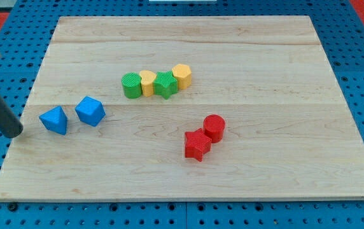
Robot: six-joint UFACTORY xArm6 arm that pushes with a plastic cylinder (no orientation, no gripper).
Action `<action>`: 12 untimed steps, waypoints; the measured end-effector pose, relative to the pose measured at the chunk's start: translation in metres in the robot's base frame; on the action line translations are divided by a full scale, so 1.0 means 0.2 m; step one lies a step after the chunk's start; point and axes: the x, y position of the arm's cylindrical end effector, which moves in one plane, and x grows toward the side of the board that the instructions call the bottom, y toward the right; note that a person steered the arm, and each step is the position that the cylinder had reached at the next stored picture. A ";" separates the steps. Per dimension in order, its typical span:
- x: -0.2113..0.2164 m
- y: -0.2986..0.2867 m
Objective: Separate the line of blocks
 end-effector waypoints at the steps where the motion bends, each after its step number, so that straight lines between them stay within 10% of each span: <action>1: -0.03 0.25; 6: -0.19 0.95; 12: -0.71 1.12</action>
